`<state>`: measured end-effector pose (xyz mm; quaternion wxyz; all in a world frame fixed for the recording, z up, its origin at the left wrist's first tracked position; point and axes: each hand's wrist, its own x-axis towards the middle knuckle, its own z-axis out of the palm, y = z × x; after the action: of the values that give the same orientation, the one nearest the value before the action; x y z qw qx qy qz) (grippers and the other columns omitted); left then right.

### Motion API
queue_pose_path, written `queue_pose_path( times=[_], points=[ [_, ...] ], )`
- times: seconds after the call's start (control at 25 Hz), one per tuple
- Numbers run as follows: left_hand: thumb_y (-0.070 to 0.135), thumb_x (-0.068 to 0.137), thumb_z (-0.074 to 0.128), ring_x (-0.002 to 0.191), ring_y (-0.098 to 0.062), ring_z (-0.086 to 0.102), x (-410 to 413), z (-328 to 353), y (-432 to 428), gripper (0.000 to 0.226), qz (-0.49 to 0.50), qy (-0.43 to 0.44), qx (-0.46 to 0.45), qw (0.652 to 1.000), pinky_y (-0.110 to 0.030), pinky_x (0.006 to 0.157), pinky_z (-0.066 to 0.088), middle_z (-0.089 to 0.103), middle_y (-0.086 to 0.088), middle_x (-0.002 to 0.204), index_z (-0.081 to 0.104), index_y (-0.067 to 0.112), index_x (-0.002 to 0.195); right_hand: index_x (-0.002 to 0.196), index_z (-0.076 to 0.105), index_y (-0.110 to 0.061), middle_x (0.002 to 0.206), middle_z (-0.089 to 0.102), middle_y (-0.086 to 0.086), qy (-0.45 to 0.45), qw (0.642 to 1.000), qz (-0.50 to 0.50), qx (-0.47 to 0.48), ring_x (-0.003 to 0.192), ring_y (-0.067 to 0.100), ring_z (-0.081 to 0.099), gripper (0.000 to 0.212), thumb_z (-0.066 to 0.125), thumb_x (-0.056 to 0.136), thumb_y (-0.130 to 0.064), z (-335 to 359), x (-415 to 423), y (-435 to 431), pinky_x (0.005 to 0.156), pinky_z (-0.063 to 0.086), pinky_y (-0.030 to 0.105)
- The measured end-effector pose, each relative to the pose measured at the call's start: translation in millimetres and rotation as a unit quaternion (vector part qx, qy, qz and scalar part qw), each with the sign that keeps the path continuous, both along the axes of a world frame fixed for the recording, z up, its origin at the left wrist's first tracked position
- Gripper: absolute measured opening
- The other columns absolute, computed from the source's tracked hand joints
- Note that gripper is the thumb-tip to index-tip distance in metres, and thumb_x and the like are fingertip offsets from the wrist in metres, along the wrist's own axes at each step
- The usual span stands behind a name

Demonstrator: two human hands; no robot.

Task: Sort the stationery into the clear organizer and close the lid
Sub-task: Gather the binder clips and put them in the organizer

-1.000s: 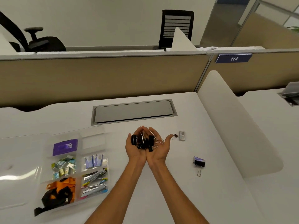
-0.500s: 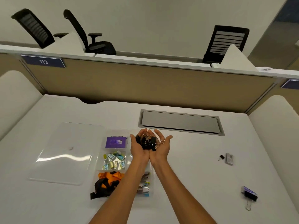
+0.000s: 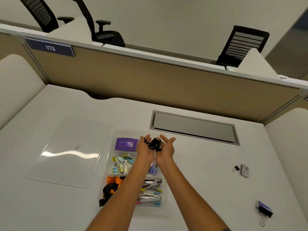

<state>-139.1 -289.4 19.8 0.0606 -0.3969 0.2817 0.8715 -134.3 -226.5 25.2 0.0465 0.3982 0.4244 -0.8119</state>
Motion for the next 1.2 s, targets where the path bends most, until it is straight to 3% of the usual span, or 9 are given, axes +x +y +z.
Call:
queue_pose_path(
  times=[0.16,0.24,0.36,0.44,0.52,0.6,0.84,1.08,1.2],
  points=[
    [0.034,0.103,0.04,0.106,-0.029,0.056,-2,8,-3,0.037,-0.039,-0.03,-0.023,0.999,-0.037,0.091,0.046,0.053,-0.015,0.117,0.052,0.004,0.121,0.098,0.067,-0.005,0.093,0.067,0.01,-0.036,0.999,0.025,0.024,0.08,0.022,0.062,0.041,0.043,0.102,-0.037,4,-3,2,0.077,0.053,0.033],
    [0.039,0.102,0.041,0.119,-0.032,0.054,-3,13,-7,0.049,-0.051,-0.036,-0.022,0.998,-0.042,0.099,0.046,0.053,-0.017,0.127,0.043,0.002,0.135,0.097,0.065,-0.002,0.088,0.065,0.009,-0.047,0.998,0.028,0.029,0.07,0.018,0.057,0.034,0.048,0.1,-0.031,7,-2,5,0.063,0.049,0.027],
    [0.048,0.1,0.039,0.108,-0.03,0.057,-2,20,-13,0.061,-0.075,-0.038,-0.042,0.996,-0.043,0.098,0.045,0.056,-0.015,0.119,0.04,0.0,0.138,0.083,0.06,-0.009,0.075,0.054,0.001,-0.059,0.995,0.058,0.054,0.057,0.012,0.044,0.034,0.046,0.101,-0.035,12,1,14,0.044,0.037,0.02],
    [0.052,0.099,0.037,0.105,-0.027,0.056,0,25,-18,0.065,-0.097,-0.044,-0.083,0.991,-0.038,0.098,0.041,0.052,-0.011,0.123,0.039,0.002,0.14,0.089,0.061,-0.009,0.082,0.056,0.002,-0.05,0.994,0.073,0.061,0.062,0.012,0.047,0.035,0.045,0.101,-0.037,17,3,20,0.051,0.042,0.02],
    [0.054,0.099,0.034,0.121,-0.028,0.05,4,28,-20,0.065,-0.112,-0.041,-0.163,0.979,-0.039,0.107,0.037,0.048,-0.013,0.14,0.04,0.004,0.141,0.098,0.065,-0.002,0.104,0.067,0.015,-0.037,0.994,0.074,0.075,0.087,0.023,0.065,0.036,0.05,0.099,-0.035,21,6,27,0.079,0.056,0.031],
    [0.051,0.1,0.033,0.128,-0.028,0.048,6,30,-21,0.06,-0.101,-0.022,-0.242,0.965,-0.041,0.11,0.037,0.049,-0.012,0.143,0.047,0.006,0.138,0.099,0.066,0.003,0.12,0.063,0.025,-0.025,0.992,0.065,0.103,0.113,0.038,0.06,0.033,0.056,0.097,-0.028,28,9,38,0.101,0.05,0.043],
    [0.036,0.102,0.042,0.1,-0.026,0.069,13,35,-8,0.033,-0.027,0.056,-0.256,0.965,-0.038,0.091,0.056,0.07,-0.012,0.109,0.065,0.012,0.1,0.099,0.066,-0.017,0.107,0.071,0.01,0.069,0.968,0.051,0.234,0.097,0.023,0.068,0.01,0.058,0.095,-0.02,33,23,96,0.086,0.057,0.032],
    [0.019,0.097,0.053,0.096,-0.029,0.07,19,26,51,0.024,-0.069,0.119,-0.264,0.954,-0.037,0.088,0.057,0.07,-0.016,0.105,0.061,0.002,0.112,0.095,0.069,-0.016,0.098,0.073,0.006,0.045,0.942,0.043,0.329,0.091,0.022,0.069,0.009,0.061,0.09,-0.016,13,54,187,0.081,0.059,0.032],
    [0.015,0.098,0.053,0.093,-0.029,0.07,22,16,99,0.019,-0.143,0.168,-0.282,0.934,-0.034,0.084,0.057,0.071,-0.016,0.102,0.06,0.001,0.108,0.103,0.067,-0.01,0.105,0.07,0.006,-0.004,0.9,0.045,0.433,0.093,0.02,0.066,0.014,0.059,0.091,-0.008,-3,73,239,0.076,0.053,0.026]
  ],
)
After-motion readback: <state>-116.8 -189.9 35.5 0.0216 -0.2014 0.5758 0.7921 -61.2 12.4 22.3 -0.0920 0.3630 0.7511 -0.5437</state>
